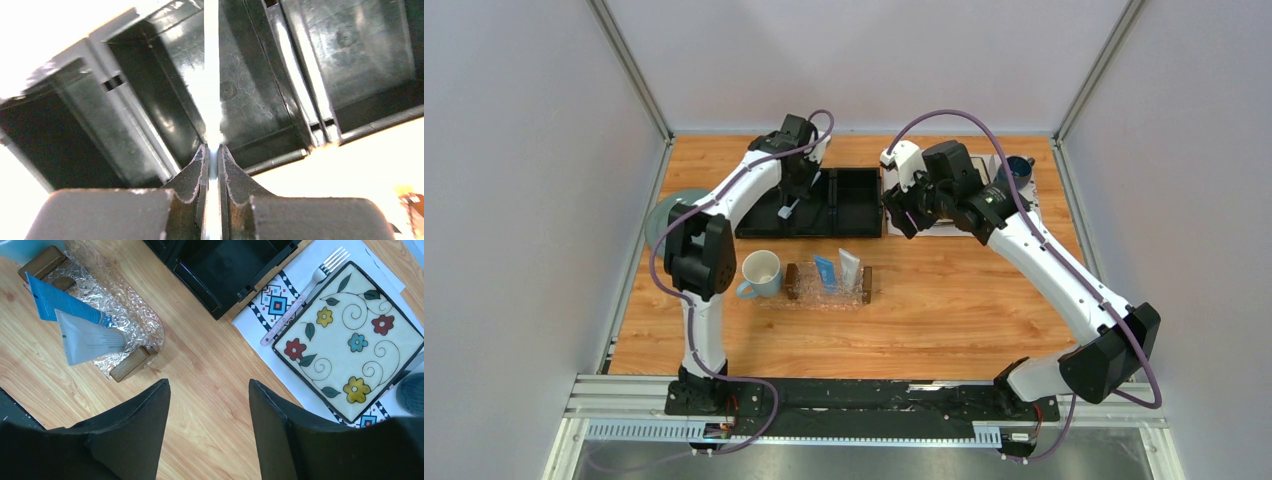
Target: Prepare toiletry sets of a toothbrush and toothpaste on the tray
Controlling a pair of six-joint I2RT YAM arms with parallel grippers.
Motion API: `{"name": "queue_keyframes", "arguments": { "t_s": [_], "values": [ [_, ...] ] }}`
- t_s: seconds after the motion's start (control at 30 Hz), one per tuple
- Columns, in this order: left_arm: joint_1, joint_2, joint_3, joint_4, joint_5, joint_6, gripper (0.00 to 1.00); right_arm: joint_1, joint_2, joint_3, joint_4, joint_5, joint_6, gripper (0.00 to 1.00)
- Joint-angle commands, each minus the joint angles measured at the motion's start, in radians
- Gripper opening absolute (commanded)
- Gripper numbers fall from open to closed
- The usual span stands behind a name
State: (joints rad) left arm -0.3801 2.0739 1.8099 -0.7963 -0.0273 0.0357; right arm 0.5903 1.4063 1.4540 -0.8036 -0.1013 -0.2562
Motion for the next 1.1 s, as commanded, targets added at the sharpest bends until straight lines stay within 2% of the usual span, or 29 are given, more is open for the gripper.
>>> {"name": "queue_keyframes", "arguments": {
  "t_s": [0.0, 0.1, 0.27, 0.4, 0.43, 0.63, 0.8, 1.07],
  "values": [
    [-0.003, -0.175, 0.074, -0.041, -0.008, 0.053, 0.0, -0.004, -0.015, 0.075, 0.017, -0.032, -0.04, 0.64],
    [-0.003, -0.248, 0.075, -0.078, 0.023, 0.11, 0.0, -0.006, -0.012, 0.106, -0.009, -0.07, -0.105, 0.65],
    [-0.003, -0.363, 0.054, -0.153, 0.225, 0.23, 0.0, 0.017, -0.058, 0.106, 0.015, -0.06, -0.225, 0.69],
    [-0.003, -0.44, 0.074, -0.3, 0.397, 0.308, 0.0, 0.057, -0.092, 0.103, 0.05, -0.022, -0.316, 0.71],
    [-0.003, -0.451, 0.081, -0.329, 0.476, 0.32, 0.0, 0.069, -0.098, 0.103, 0.066, -0.009, -0.345, 0.71],
    [-0.003, -0.46, 0.179, -0.57, 0.677, 0.374, 0.0, 0.184, -0.152, 0.094, 0.107, 0.08, -0.508, 0.7],
    [-0.003, -0.457, 0.201, -0.702, 0.788, 0.391, 0.0, 0.284, -0.133, 0.129, 0.075, 0.163, -0.554, 0.7],
    [-0.005, -0.465, 0.204, -0.782, 0.872, 0.394, 0.0, 0.417, -0.084, 0.144, 0.078, 0.299, -0.615, 0.7]
  ]
}}
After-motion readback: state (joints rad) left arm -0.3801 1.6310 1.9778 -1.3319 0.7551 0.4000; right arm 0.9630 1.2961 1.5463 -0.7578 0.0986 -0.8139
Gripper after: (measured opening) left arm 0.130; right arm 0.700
